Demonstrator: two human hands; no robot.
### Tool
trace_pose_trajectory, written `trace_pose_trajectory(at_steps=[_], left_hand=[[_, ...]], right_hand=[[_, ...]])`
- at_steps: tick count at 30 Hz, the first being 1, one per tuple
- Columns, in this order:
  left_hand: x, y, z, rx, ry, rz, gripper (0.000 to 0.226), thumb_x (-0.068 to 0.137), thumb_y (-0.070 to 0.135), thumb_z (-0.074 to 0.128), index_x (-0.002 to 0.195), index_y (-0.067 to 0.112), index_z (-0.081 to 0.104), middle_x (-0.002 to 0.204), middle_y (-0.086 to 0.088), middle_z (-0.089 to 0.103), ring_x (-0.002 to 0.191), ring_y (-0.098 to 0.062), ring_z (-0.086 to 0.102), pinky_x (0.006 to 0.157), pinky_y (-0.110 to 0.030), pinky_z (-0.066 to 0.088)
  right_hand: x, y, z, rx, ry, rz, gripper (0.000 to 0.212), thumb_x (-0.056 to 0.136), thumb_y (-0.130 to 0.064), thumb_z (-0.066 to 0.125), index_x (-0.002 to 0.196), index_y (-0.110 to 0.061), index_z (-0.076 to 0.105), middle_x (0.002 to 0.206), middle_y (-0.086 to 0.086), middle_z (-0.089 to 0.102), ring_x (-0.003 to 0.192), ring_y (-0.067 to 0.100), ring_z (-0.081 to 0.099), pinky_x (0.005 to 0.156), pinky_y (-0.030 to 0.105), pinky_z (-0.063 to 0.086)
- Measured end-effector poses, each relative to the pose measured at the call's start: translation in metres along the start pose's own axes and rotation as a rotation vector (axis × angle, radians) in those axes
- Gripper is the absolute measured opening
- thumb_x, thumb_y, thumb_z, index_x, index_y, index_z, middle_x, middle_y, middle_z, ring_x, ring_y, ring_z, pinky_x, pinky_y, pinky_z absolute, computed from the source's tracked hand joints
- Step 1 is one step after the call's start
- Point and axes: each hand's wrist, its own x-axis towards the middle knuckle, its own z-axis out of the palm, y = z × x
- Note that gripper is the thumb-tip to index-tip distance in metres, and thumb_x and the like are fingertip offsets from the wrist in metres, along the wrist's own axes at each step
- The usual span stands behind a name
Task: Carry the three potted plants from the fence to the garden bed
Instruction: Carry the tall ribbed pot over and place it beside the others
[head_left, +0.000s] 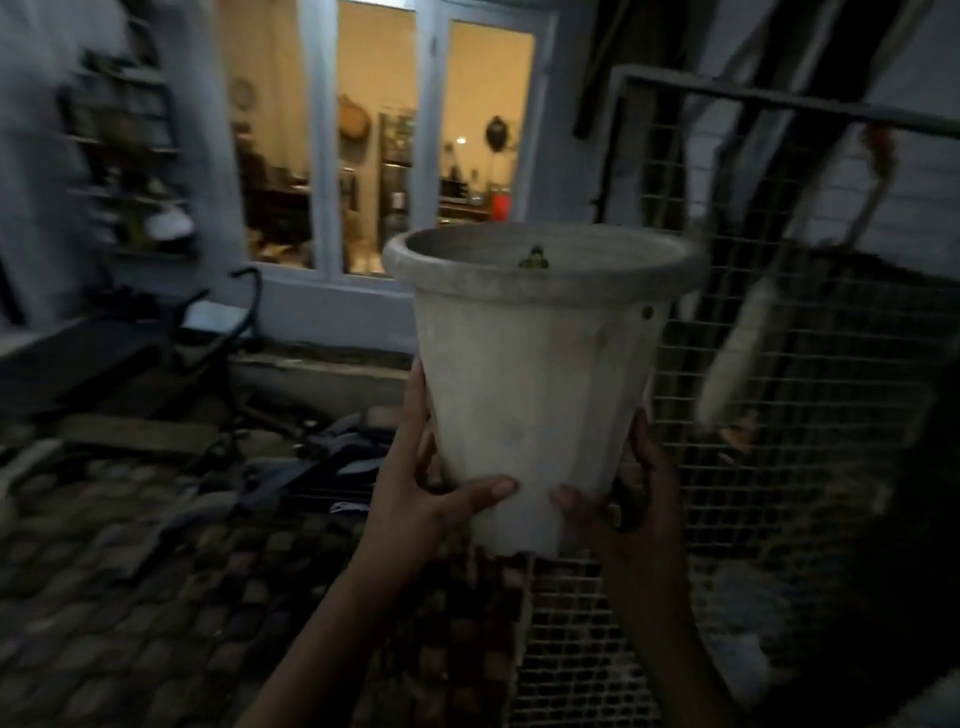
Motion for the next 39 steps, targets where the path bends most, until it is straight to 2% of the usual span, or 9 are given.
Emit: trace_pose_trajectory(at_steps=[2,5,9,15,21,25,27,33,39], left_hand=[[0.005,0.006,-0.052,0.080,0.074,0.027,0.119,0.067,0.038,0.095,0.153,0.061,0.016,0.161,0.020,0.038,0.142,-0.010,0.048,0.100,-0.039,0.056],[0.010,0.014,-0.123,0.214,0.193,0.052,0.118,0.070,0.029,0.093,0.154,0.058,0.017,0.165,0.018,0.030,0.146,-0.011,0.043,0.106,-0.045,0.052],[0.012,0.023,-0.202,0.331,0.349,0.046,0.120,0.069,0.022,0.094,0.156,0.054,0.018,0.166,0.012,0.028,0.150,-0.016,0.035,0.114,-0.056,0.042],[0.018,0.005,-0.286,0.395,0.589,0.050,0.122,0.064,0.024,0.095,0.157,0.050,0.020,0.168,0.007,0.027,0.151,-0.025,0.035,0.115,-0.064,0.036],[0.043,-0.034,-0.332,0.485,0.837,0.098,0.119,0.062,0.026,0.096,0.156,0.047,0.027,0.159,0.004,0.043,0.145,-0.025,0.044,0.107,-0.062,0.046],[0.060,-0.043,-0.358,0.552,0.981,0.069,0.118,0.064,0.028,0.096,0.156,0.048,0.025,0.157,0.000,0.046,0.144,-0.027,0.046,0.103,-0.052,0.053],[0.066,-0.043,-0.372,0.582,1.059,0.056,0.115,0.065,0.031,0.095,0.155,0.050,0.026,0.159,0.001,0.042,0.145,-0.025,0.045,0.103,-0.051,0.053],[0.075,-0.050,-0.427,0.677,1.262,0.113,0.114,0.065,0.014,0.090,0.156,0.046,0.030,0.160,-0.006,0.040,0.144,-0.026,0.046,0.101,-0.042,0.055],[0.071,-0.062,-0.517,0.690,1.434,0.149,0.120,0.049,0.036,0.101,0.149,0.052,0.037,0.147,-0.003,0.053,0.135,-0.027,0.055,0.089,-0.036,0.060]], right_hand=[[0.014,0.012,0.054,0.055,-0.084,0.003,0.094,0.064,-0.033,0.093,0.142,-0.037,0.041,0.135,-0.045,0.047,0.123,-0.016,0.049,0.088,0.018,0.054],[0.028,0.025,0.134,0.154,-0.215,0.044,0.094,0.065,-0.036,0.084,0.148,-0.030,0.040,0.149,-0.021,0.047,0.127,-0.006,0.052,0.090,0.018,0.055],[0.038,0.046,0.228,0.292,-0.386,0.059,0.087,0.070,-0.023,0.083,0.144,-0.028,0.038,0.133,-0.041,0.053,0.123,-0.013,0.052,0.090,0.011,0.049],[0.061,0.098,0.344,0.463,-0.595,0.172,0.083,0.064,-0.035,0.088,0.136,-0.051,0.048,0.148,-0.017,0.051,0.130,0.009,0.056,0.095,0.033,0.054],[0.098,0.165,0.437,0.591,-0.840,0.160,0.082,0.069,-0.049,0.088,0.140,-0.047,0.046,0.148,-0.022,0.048,0.131,0.005,0.053,0.091,0.024,0.055],[0.122,0.195,0.497,0.650,-1.015,0.190,0.085,0.070,-0.047,0.088,0.142,-0.048,0.043,0.150,-0.022,0.044,0.136,0.010,0.050,0.098,0.039,0.054],[0.130,0.202,0.529,0.702,-1.103,0.228,0.085,0.070,-0.046,0.089,0.141,-0.048,0.044,0.146,-0.022,0.049,0.133,0.008,0.053,0.096,0.032,0.055],[0.125,0.216,0.624,0.810,-1.284,0.249,0.087,0.071,-0.031,0.089,0.145,-0.040,0.044,0.154,-0.014,0.040,0.134,0.012,0.052,0.097,0.036,0.056],[0.114,0.230,0.737,0.909,-1.445,0.313,0.096,0.066,-0.008,0.090,0.147,-0.029,0.043,0.145,-0.014,0.052,0.131,0.020,0.055,0.090,0.029,0.057]])
